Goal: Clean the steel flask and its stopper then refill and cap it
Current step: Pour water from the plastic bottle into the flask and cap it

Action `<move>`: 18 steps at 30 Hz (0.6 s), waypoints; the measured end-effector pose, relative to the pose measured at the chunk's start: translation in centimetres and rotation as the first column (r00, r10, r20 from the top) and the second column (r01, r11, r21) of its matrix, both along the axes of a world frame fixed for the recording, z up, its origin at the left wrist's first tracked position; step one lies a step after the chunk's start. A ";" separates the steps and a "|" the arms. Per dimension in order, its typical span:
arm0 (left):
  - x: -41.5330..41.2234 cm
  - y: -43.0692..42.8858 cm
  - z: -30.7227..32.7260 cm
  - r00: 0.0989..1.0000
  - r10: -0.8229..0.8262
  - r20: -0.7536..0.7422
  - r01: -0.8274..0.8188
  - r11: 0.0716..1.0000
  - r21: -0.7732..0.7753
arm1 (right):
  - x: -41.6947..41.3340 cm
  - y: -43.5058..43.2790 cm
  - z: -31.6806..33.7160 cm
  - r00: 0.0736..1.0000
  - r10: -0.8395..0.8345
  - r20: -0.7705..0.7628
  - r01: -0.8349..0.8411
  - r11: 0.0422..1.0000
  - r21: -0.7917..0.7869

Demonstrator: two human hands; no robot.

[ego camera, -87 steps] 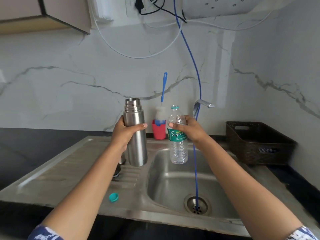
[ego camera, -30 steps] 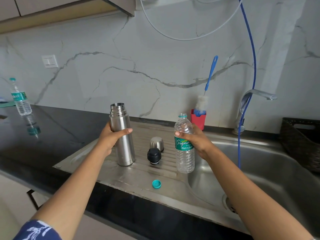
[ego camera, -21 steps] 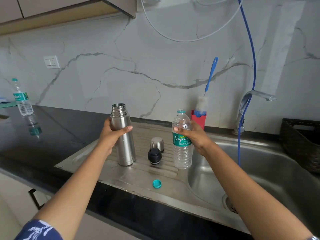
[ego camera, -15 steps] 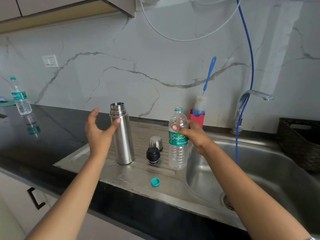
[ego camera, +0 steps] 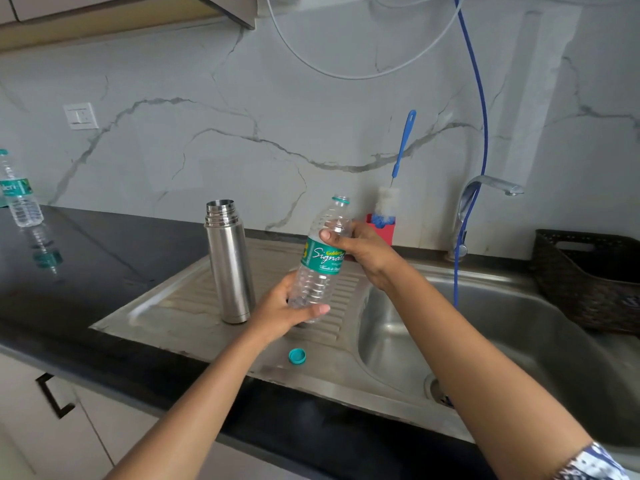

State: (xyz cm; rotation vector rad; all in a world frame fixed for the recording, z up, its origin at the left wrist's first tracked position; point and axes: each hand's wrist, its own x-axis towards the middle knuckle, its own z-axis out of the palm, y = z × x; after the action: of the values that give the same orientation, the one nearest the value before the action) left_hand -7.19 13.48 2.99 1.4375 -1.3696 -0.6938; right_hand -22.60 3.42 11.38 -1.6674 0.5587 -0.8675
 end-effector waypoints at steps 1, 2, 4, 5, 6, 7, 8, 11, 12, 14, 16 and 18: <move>-0.1 0.0 0.0 1.000 0.002 -0.012 -0.002 1.000 0.000 | 0.2 0.1 0.0 1.000 0.009 -0.006 -0.009 1.000 -0.001; 0.0 -0.1 0.0 0.999 0.013 -0.030 -0.013 1.000 -0.004 | 0.3 0.1 0.0 1.000 0.015 -0.016 -0.015 1.000 -0.002; 0.2 0.1 -0.1 0.997 0.031 -0.071 -0.033 0.999 -0.021 | 0.2 0.4 0.1 0.998 0.031 -0.060 -0.031 0.999 -0.005; 0.5 0.2 -0.2 0.995 0.033 -0.092 -0.036 0.999 -0.032 | 0.1 0.5 0.1 0.995 0.034 -0.091 -0.034 0.999 0.003; 0.8 0.4 -0.2 0.992 0.041 -0.122 -0.046 0.998 -0.043 | 0.0 0.5 -0.1 0.993 0.023 -0.115 -0.021 1.000 0.014; 1.3 0.5 -0.3 0.988 0.062 -0.142 -0.069 0.997 -0.046 | -0.2 0.3 -0.5 0.991 -0.010 -0.132 0.014 0.999 0.030; 1.7 0.6 -0.4 0.985 0.083 -0.149 -0.091 0.995 -0.048 | -0.4 0.2 -1.0 0.988 -0.050 -0.148 0.056 0.998 0.039; 2.9 0.9 0.0 0.984 0.130 -0.123 -0.135 0.990 -0.036 | -0.8 0.2 -3.4 0.931 -0.074 -0.356 0.027 0.990 -0.135; 3.1 0.9 0.1 0.983 0.137 -0.119 -0.142 0.989 -0.037 | -0.9 0.5 -4.4 0.871 -0.051 -0.489 -0.085 0.964 -0.253; 3.4 1.0 0.3 0.984 0.149 -0.101 -0.154 0.987 -0.041 | -0.4 1.5 -6.0 0.714 0.021 -0.699 -0.388 0.843 -0.372; 3.6 1.0 0.3 0.984 0.153 -0.094 -0.158 0.987 -0.044 | 0.7 2.3 -7.2 0.593 0.077 -0.802 -0.581 0.731 -0.359; 3.7 1.1 0.3 0.983 0.156 -0.093 -0.160 0.986 -0.041 | 1.9 2.6 -8.1 0.543 0.102 -0.834 -0.665 0.658 -0.352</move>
State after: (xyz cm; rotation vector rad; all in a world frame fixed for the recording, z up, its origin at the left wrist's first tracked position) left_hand -3.46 14.56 3.25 1.4415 -1.1817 -0.6106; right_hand -20.66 6.06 3.31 -2.7101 0.3668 0.1320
